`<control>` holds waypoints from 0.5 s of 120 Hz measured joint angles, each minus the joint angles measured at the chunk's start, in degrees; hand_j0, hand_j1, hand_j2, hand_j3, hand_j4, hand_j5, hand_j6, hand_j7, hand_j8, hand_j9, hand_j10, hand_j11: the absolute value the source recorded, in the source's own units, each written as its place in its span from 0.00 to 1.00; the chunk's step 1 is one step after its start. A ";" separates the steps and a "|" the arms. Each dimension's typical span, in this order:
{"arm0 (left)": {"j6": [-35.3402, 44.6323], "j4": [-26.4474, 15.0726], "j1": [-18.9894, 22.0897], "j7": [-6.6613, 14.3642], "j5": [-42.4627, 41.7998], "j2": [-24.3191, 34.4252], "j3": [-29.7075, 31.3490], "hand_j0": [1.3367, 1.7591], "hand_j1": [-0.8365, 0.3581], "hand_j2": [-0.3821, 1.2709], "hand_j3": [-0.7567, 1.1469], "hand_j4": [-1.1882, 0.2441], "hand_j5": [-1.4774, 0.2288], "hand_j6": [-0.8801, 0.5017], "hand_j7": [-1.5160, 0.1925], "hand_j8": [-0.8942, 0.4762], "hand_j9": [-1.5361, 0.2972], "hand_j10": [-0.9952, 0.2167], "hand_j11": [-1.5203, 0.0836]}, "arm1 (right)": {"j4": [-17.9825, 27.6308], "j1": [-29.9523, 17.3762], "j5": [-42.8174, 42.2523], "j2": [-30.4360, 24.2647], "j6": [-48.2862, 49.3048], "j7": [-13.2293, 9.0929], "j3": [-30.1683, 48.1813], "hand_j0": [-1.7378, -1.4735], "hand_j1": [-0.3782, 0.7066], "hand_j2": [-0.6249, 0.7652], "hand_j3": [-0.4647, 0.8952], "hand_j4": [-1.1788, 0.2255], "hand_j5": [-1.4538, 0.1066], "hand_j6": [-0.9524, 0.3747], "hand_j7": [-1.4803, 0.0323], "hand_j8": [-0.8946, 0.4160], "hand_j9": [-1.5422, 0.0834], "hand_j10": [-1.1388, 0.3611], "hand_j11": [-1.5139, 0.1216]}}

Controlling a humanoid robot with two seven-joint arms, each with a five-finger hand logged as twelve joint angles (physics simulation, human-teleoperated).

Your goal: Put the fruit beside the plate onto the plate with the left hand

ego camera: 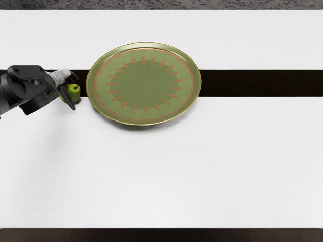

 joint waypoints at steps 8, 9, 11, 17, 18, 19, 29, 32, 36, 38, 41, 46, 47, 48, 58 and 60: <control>0.00 -0.01 0.00 0.05 -0.18 0.09 0.21 0.76 0.70 0.27 0.40 0.62 0.64 0.42 0.66 0.44 0.63 0.58 0.71 | 0.00 0.00 0.00 0.00 0.00 0.00 0.00 0.30 0.04 0.45 0.34 0.83 0.92 0.71 0.97 0.67 0.94 0.75 0.91; 0.00 0.00 0.00 0.06 -0.20 0.09 0.23 0.76 0.70 0.27 0.40 0.62 0.64 0.42 0.66 0.44 0.63 0.58 0.71 | 0.00 0.00 0.00 0.00 0.00 0.00 0.00 0.30 0.04 0.45 0.34 0.83 0.92 0.71 0.97 0.67 0.94 0.75 0.91; 0.00 0.00 0.00 0.07 -0.23 0.09 0.26 0.76 0.70 0.27 0.40 0.62 0.64 0.42 0.66 0.44 0.63 0.58 0.71 | 0.00 0.00 0.00 0.00 0.00 0.00 0.00 0.30 0.04 0.45 0.34 0.83 0.92 0.71 0.97 0.67 0.94 0.75 0.91; 0.01 -0.01 0.00 0.10 -0.29 0.09 0.33 0.76 0.69 0.27 0.40 0.62 0.64 0.42 0.66 0.43 0.63 0.58 0.71 | 0.00 0.00 0.00 0.00 0.00 0.00 0.00 0.30 0.04 0.45 0.34 0.83 0.92 0.71 0.97 0.67 0.94 0.75 0.91; 0.01 -0.01 0.00 0.11 -0.30 0.09 0.34 0.76 0.69 0.27 0.40 0.62 0.64 0.42 0.66 0.43 0.62 0.57 0.70 | 0.00 0.00 0.00 0.00 0.00 0.00 0.00 0.30 0.04 0.45 0.34 0.83 0.92 0.71 0.97 0.67 0.94 0.75 0.91; 0.01 -0.01 0.00 0.12 -0.30 0.09 0.35 0.76 0.69 0.27 0.40 0.62 0.63 0.42 0.66 0.43 0.62 0.57 0.70 | 0.00 0.00 0.00 0.00 0.00 0.00 0.00 0.30 0.04 0.45 0.34 0.83 0.92 0.71 0.97 0.67 0.94 0.75 0.91; -0.11 -0.04 0.00 0.24 -0.35 0.09 0.40 0.76 0.63 0.28 0.40 0.58 0.59 0.38 0.61 0.39 0.58 0.52 0.66 | 0.00 0.00 0.00 0.00 0.00 0.00 0.00 0.30 0.04 0.45 0.34 0.83 0.92 0.71 0.97 0.67 0.94 0.75 0.91; -0.26 -0.06 0.00 0.33 -0.38 0.09 0.41 0.76 0.60 0.28 0.40 0.56 0.57 0.36 0.59 0.37 0.56 0.50 0.63 | 0.00 0.00 0.00 0.00 0.00 0.00 0.00 0.30 0.04 0.45 0.34 0.83 0.92 0.71 0.97 0.67 0.94 0.75 0.91; -0.58 -0.09 0.00 0.65 -0.45 0.09 0.42 0.76 0.56 0.28 0.40 0.52 0.54 0.33 0.56 0.36 0.53 0.46 0.59 | 0.00 0.00 0.00 0.00 0.00 0.00 0.00 0.30 0.04 0.45 0.34 0.83 0.92 0.71 0.97 0.67 0.94 0.75 0.91; -0.97 -0.10 -0.04 0.87 -0.51 0.09 0.43 0.76 0.53 0.29 0.40 0.50 0.52 0.33 0.54 0.36 0.51 0.44 0.57 | 0.00 0.00 0.00 0.00 0.00 0.00 0.00 0.30 0.04 0.45 0.34 0.83 0.92 0.71 0.97 0.67 0.94 0.75 0.91; -1.73 -0.12 -0.15 1.20 -0.61 0.16 0.42 0.76 0.50 0.31 0.40 0.47 0.49 0.32 0.51 0.35 0.48 0.41 0.54 | 0.00 0.00 0.00 0.00 0.00 0.00 0.00 0.30 0.04 0.45 0.34 0.83 0.92 0.71 0.97 0.67 0.94 0.75 0.91; -2.69 -0.08 -0.17 1.59 -0.75 0.17 0.38 0.76 0.47 0.32 0.40 0.45 0.45 0.33 0.46 0.38 0.44 0.36 0.49 | 0.00 0.00 0.00 0.00 0.00 0.00 0.00 0.30 0.04 0.45 0.34 0.83 0.92 0.71 0.97 0.67 0.94 0.75 0.91; -2.85 -0.07 -0.18 1.65 -0.78 0.18 0.37 0.75 0.46 0.32 0.40 0.45 0.45 0.35 0.45 0.38 0.43 0.35 0.48 | 0.00 0.00 0.00 0.00 0.00 0.00 0.00 0.30 0.04 0.45 0.34 0.83 0.92 0.71 0.97 0.67 0.94 0.75 0.91; -2.99 -0.07 -0.18 1.71 -0.80 0.18 0.35 0.75 0.45 0.34 0.40 0.46 0.44 0.36 0.45 0.39 0.42 0.35 0.47 | 0.00 0.00 0.00 0.00 0.00 0.00 0.00 0.30 0.04 0.45 0.34 0.83 0.92 0.71 0.97 0.67 0.94 0.75 0.91; -3.93 -0.04 -0.18 2.13 -0.96 0.24 0.35 0.74 0.37 0.46 0.40 0.52 0.39 0.42 0.38 0.43 0.36 0.41 0.39 | 0.00 0.00 0.00 0.00 0.00 0.00 0.00 0.30 0.04 0.45 0.34 0.83 0.92 0.71 0.97 0.67 0.94 0.75 0.91; -4.06 -0.04 -0.18 2.19 -0.99 0.25 0.35 0.74 0.35 0.49 0.40 0.53 0.37 0.44 0.37 0.44 0.35 0.41 0.38 | 0.00 0.00 0.00 0.00 0.00 0.00 0.00 0.30 0.04 0.45 0.34 0.83 0.92 0.71 0.97 0.67 0.94 0.75 0.91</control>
